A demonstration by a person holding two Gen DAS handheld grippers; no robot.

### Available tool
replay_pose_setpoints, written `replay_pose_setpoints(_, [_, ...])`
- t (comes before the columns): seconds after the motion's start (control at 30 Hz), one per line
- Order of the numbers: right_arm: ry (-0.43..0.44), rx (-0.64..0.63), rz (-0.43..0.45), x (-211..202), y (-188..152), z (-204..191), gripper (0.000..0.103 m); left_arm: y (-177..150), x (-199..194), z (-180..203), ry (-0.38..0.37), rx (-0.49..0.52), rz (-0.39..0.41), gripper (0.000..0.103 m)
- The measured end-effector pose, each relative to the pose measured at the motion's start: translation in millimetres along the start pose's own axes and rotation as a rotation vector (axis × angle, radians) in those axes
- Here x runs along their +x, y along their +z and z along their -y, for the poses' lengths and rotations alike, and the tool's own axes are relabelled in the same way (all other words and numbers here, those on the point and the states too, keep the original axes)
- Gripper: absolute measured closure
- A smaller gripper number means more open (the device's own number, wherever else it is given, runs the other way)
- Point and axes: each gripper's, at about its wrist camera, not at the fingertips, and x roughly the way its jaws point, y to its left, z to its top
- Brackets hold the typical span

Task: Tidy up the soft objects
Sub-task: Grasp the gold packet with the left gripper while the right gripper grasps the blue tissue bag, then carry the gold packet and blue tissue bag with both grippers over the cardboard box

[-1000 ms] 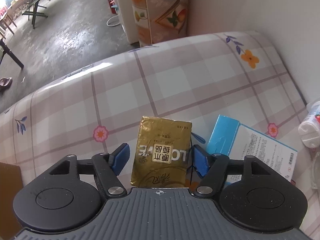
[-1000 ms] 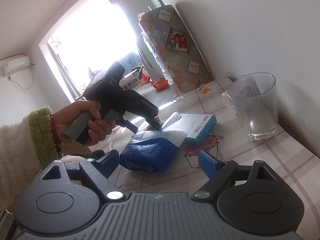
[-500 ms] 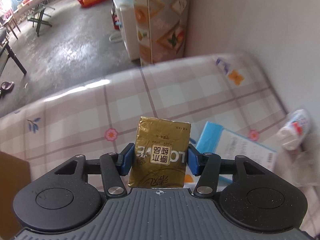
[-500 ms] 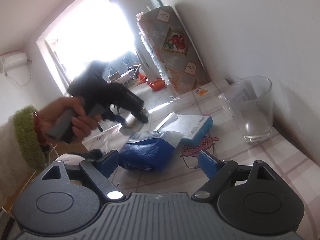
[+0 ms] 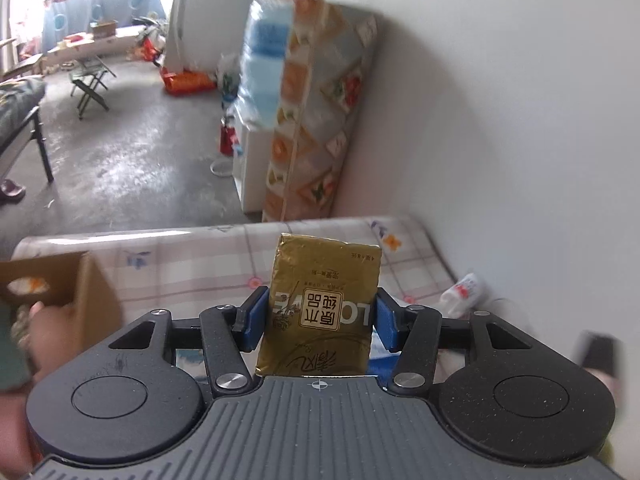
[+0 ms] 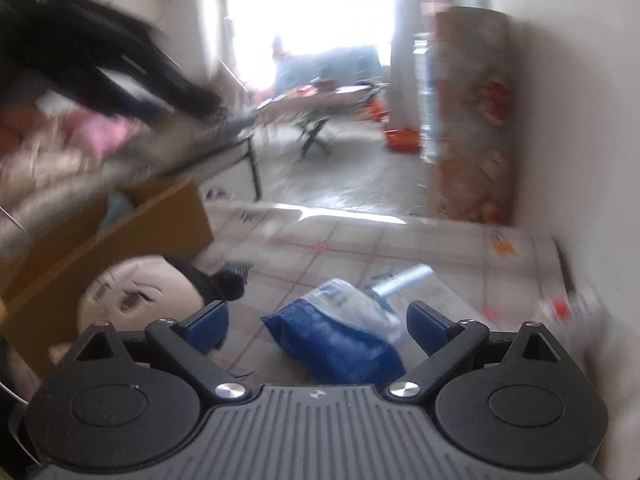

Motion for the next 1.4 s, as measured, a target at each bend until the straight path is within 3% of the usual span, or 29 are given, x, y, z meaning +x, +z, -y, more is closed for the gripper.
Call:
replay_pose_setpoints(0.17, [-0.005, -0.204, -0.166, 63, 16, -12, 0.005, -29, -59, -32, -0.024, -0.091, 0.072, 0.05])
replay_pose_setpoints(0.33, [-0.045, -0.272, -0.296, 106, 14, -16, 0.006, -61, -90, -67, -0.008, -0.192, 0.121, 0.05])
replay_pose_setpoints(0.47, [-0.041, -0.257, -0.381, 120, 5, -16, 0.009, -89, -95, -96, -0.028, -0.298, 0.107, 0.05])
replay_pose_setpoints(0.63, [-0.108, -0.202, -0.437, 116, 5, -22, 0.021, -121, -110, -124, -0.011, -0.388, 0.142, 0.05])
replay_pose_setpoints(0.83, [-0.188, -0.017, -0.538, 91, -5, -26, 0.021, -144, -136, -154, 0.0, -0.455, 0.188, 0.05])
replay_pose_setpoints(0.93, [-0.17, 0.044, -0.615, 80, -9, -32, 0.019, -155, -149, -167, 0.002, -0.477, 0.205, 0.05])
replay_pose_setpoints(1.1, [-0.181, 0.029, -0.627, 80, -8, -38, 0.017, -170, -166, -191, 0.012, -0.518, 0.245, 0.05])
replay_pose_setpoints(1.33, [-0.209, 0.021, -0.621, 101, -11, -34, 0.017, -184, -184, -224, 0.1, -0.559, 0.28, 0.05])
replay_pose_setpoints(1.4, [-0.204, 0.047, -0.62, 102, -14, -32, 0.022, -188, -187, -234, 0.124, -0.574, 0.279, 0.05])
